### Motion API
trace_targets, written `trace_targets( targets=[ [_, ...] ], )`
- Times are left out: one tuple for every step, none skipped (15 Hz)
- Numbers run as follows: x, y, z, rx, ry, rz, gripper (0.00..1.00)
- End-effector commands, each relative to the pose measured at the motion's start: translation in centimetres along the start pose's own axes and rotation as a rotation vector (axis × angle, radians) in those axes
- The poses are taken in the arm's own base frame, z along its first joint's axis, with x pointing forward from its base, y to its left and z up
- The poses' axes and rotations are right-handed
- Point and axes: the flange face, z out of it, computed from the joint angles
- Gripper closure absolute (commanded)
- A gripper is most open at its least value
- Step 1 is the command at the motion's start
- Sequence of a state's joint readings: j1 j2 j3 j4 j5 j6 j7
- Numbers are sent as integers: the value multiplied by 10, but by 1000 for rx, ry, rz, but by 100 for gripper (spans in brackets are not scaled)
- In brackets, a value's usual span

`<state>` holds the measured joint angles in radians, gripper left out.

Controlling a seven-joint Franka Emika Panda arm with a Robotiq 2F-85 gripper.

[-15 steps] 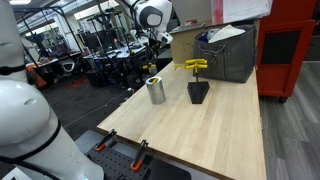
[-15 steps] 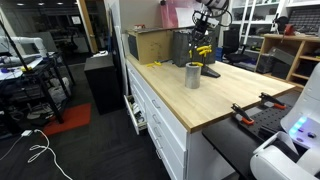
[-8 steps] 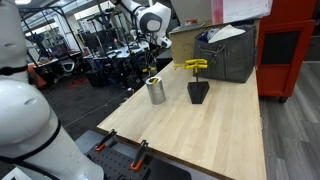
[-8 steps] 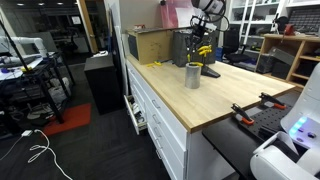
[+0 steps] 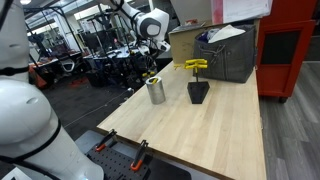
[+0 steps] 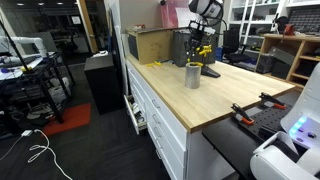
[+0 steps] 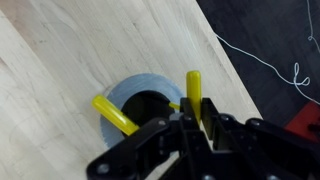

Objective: Pick up the yellow and black object to the left of the silver cylindrical holder and put it back it in silver cylindrical holder, pick up the yellow and black object to the right of the silver cylindrical holder and stand it in the black stand

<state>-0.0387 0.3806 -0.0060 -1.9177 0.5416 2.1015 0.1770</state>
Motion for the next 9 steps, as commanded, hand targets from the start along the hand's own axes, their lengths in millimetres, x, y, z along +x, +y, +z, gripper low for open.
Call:
trace_targets(
  targets=[
    [2,-6,6,-33,9,-30,96],
    [2,-7,6,-44,13,-35,96],
    [1,-8,5,-50,12,-40,96],
    [1,-9,5,-55,14,-47,60],
    [0,-10,3,-61,17,-53,59],
    [-1,-10,1,-68,22,-59,53],
    [-2,-11,-1,-74,26,-66,45],
    [-3,-11,-3,-79,31,-72,38],
    [-4,-12,-7,-83,37,-78,30]
  ],
)
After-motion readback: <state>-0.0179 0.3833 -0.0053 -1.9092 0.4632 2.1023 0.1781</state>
